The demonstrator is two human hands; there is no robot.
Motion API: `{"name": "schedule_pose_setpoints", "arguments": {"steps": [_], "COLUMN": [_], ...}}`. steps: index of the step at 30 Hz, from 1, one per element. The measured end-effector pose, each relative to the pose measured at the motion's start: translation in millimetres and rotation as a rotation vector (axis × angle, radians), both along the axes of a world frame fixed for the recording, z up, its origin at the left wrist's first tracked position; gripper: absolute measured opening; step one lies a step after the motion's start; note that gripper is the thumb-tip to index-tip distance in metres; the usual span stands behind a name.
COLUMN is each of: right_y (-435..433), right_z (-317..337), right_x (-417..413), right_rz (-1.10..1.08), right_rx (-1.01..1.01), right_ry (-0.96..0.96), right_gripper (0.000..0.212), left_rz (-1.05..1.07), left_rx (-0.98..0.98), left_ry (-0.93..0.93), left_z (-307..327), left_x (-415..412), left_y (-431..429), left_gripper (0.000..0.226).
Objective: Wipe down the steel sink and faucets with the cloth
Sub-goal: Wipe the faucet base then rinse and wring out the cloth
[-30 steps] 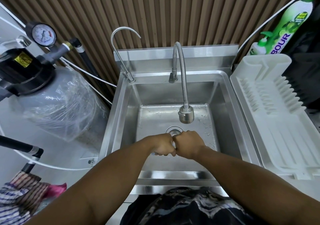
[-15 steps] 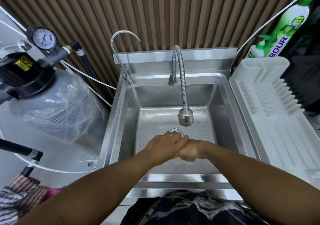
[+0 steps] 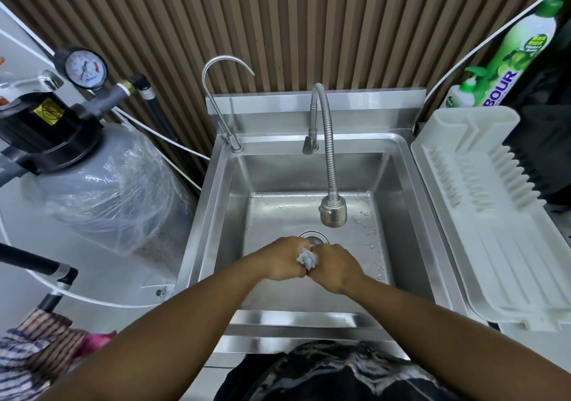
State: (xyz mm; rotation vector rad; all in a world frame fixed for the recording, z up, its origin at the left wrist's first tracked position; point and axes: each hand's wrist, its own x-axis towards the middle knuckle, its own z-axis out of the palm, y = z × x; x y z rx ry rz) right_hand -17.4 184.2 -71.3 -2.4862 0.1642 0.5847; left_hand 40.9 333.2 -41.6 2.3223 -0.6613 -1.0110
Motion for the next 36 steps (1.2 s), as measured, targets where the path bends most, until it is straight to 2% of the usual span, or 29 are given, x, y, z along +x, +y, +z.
{"name": "schedule_pose_setpoints", "arguments": {"steps": [2, 5, 7, 10, 12, 15, 17, 20, 23, 25, 27, 30, 32, 36], "right_y": [-4, -1, 2, 2, 2, -1, -5, -10, -16, -22, -30, -47, -59, -94], "right_z": [15, 50, 74, 103, 117, 132, 142, 158, 166, 165, 164, 165, 166, 164], "right_x": [-1, -14, -21, -25, -22, -15, -12, -10, -11, -11, -9, -9, -13, -29], "right_rz": [-0.038, -0.140, -0.181, -0.210, -0.221, -0.240, -0.308, -0.419, -0.325, -0.334, -0.423, -0.515, -0.569, -0.663], "right_rx": [0.228, 0.569, 0.609, 0.545, 0.555, 0.606, 0.635, 0.832, 0.943, 0.959, 0.992, 1.014, 1.022, 0.976], "right_ry": [0.036, -0.008, -0.111, -0.353, -0.445, -0.496, -0.487, -0.434, -0.384, -0.373, -0.394, -0.437, -0.459, -0.473], "right_gripper": [0.045, 0.049, 0.043, 0.043, 0.043, 0.021, 0.025, 0.030, 0.017, 0.020, 0.014, 0.008, 0.010, 0.006], "left_rz": [0.206, 0.423, 0.484, 0.508, 0.533, 0.593, 0.651, 0.713, 0.722, 0.708, 0.696, 0.634, 0.611, 0.564], "left_rx": [-0.228, -0.509, -0.630, -0.764, -0.930, -1.093, -1.060, -1.009, -1.068, -1.112, -1.074, -0.862, -0.771, -0.743], "left_ry": [0.213, 0.306, 0.294, 0.235, 0.282, 0.298, 0.193, 0.098, 0.174, 0.291, 0.325, 0.258, 0.236, 0.208], "left_z": [12, 33, 52, 81, 98, 115, 120, 124, 131, 136, 138, 131, 123, 119], "left_x": [1, -2, -5, -8, -10, -11, -11, -11, -10, -8, -8, -10, -12, -19], "left_y": [17, 33, 38, 39, 35, 25, 18, 8, 1, -3, -7, -20, -33, -69], "left_gripper": [0.041, 0.041, 0.045, 0.056, 0.059, 0.052, 0.046, 0.037, 0.020, 0.024, 0.027, 0.066, 0.074, 0.044]}}
